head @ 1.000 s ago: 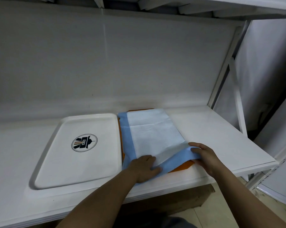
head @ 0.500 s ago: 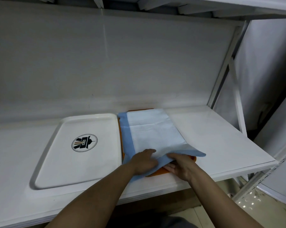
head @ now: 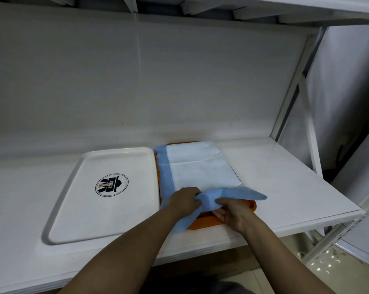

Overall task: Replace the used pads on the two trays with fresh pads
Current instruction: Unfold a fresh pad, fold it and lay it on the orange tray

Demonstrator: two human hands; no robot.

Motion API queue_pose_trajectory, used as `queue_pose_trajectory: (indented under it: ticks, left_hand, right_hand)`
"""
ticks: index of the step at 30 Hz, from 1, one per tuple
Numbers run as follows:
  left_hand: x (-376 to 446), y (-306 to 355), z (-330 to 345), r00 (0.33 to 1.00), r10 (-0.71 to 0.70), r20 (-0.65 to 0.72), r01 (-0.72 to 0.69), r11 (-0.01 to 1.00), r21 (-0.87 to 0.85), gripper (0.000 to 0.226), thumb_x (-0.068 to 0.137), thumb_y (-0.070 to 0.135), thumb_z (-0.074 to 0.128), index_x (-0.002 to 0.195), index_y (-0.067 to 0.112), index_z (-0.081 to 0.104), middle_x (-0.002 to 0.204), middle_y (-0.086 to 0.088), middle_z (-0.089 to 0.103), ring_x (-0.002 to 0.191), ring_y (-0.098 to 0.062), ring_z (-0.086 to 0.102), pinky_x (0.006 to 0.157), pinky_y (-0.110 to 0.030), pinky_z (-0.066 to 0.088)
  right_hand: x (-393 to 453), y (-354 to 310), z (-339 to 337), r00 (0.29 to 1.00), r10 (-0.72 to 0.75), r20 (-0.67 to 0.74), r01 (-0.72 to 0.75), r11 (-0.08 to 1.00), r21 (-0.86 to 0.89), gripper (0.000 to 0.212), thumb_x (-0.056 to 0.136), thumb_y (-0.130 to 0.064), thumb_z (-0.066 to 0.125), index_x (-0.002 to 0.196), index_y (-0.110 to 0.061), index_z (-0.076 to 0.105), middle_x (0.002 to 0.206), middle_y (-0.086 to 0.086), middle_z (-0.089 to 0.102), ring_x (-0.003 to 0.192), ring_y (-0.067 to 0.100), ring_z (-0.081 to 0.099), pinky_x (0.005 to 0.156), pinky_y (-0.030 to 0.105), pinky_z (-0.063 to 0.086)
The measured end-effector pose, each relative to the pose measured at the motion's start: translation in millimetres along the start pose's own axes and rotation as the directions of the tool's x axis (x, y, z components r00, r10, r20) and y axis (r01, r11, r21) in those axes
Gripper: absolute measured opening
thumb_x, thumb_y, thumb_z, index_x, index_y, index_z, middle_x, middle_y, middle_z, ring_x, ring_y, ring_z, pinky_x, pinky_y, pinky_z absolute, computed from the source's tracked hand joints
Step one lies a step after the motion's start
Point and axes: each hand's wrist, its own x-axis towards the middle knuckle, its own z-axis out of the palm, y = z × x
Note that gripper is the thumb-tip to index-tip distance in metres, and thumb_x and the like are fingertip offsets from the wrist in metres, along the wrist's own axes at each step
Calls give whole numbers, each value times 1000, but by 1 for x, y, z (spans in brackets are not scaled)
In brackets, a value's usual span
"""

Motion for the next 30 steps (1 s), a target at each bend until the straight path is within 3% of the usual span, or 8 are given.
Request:
queue_pose_trajectory:
  ticks: [5, 8, 10, 13, 16, 23, 27, 30]
  left_hand:
    - [9, -7, 4, 995, -38, -93, 49, 992, 115, 27, 95, 26, 46, 110, 11, 63, 115, -9, 64, 107, -24, 58, 81, -31, 44]
    - [12, -11, 3, 995, -17, -99, 29, 993, 119, 27, 96, 27, 46, 108, 11, 63, 116, -8, 63, 108, -24, 57, 82, -31, 45]
    - [13, -10, 4, 994, 11, -106, 3, 991, 131, 25, 96, 25, 45, 108, 12, 63, 116, -7, 63, 108, -24, 57, 80, -29, 43]
    - [12, -7, 4, 994, 41, -105, -24, 987, 161, 24, 95, 23, 45, 105, 13, 64, 113, -7, 64, 106, -24, 58, 78, -29, 42]
    - [11, -7, 2, 994, 51, -93, -33, 982, 185, 23, 95, 23, 44, 106, 14, 63, 113, -7, 65, 106, -25, 58, 81, -32, 44]
    - [-3, -9, -15, 990, 77, 121, -134, 801, 584, 20, 95, 13, 48, 113, 9, 56, 112, -13, 63, 102, -29, 61, 80, -36, 47]
    - [-17, -18, -18, 964, 264, 35, -198, 623, 757, 38, 25, 21, 91, 49, 19, 61, 42, -1, 53, 34, -14, 53, 35, -16, 32]
    - [-21, -29, 1, 945, 318, 80, -255, 557, 791, 36, 24, 20, 89, 48, 22, 62, 44, 4, 51, 34, -12, 48, 35, -13, 27]
  right_hand:
    - [10, -4, -15, 957, -184, -225, 169, 982, -86, 34, 89, -22, 62, 118, -7, 52, 112, 16, 62, 93, 29, 63, 72, 36, 55]
    - [10, -14, -36, 626, -539, -563, 404, 842, -357, 52, 90, -25, 59, 135, -7, 41, 133, 17, 48, 118, 33, 51, 95, 41, 41]
    - [10, -25, -50, 373, -878, -300, 363, 436, -823, 49, 90, -27, 59, 134, -13, 45, 136, 12, 47, 124, 31, 45, 100, 44, 35]
    - [19, -44, -59, 652, -612, 448, 356, -275, -893, 38, 94, -37, 52, 131, -26, 53, 137, -3, 50, 129, 19, 40, 101, 34, 31]
    - [32, -56, -61, 803, -217, 555, 349, -584, -733, 41, 93, -45, 50, 131, -31, 52, 128, -6, 54, 122, 14, 46, 96, 29, 35]
    - [46, -57, -61, 718, -301, 628, 78, -861, -503, 35, 36, -9, 86, 56, -17, 58, 48, 2, 52, 36, 22, 51, 40, 23, 24]
    - [42, -58, -70, 585, -327, 743, -6, -917, -399, 42, 37, 9, 79, 69, -10, 58, 55, 8, 50, 37, 25, 45, 41, 27, 21]
    - [43, -55, -81, 597, -292, 747, -5, -933, -360, 49, 38, 11, 77, 76, -7, 53, 65, 13, 52, 47, 27, 48, 42, 30, 22]
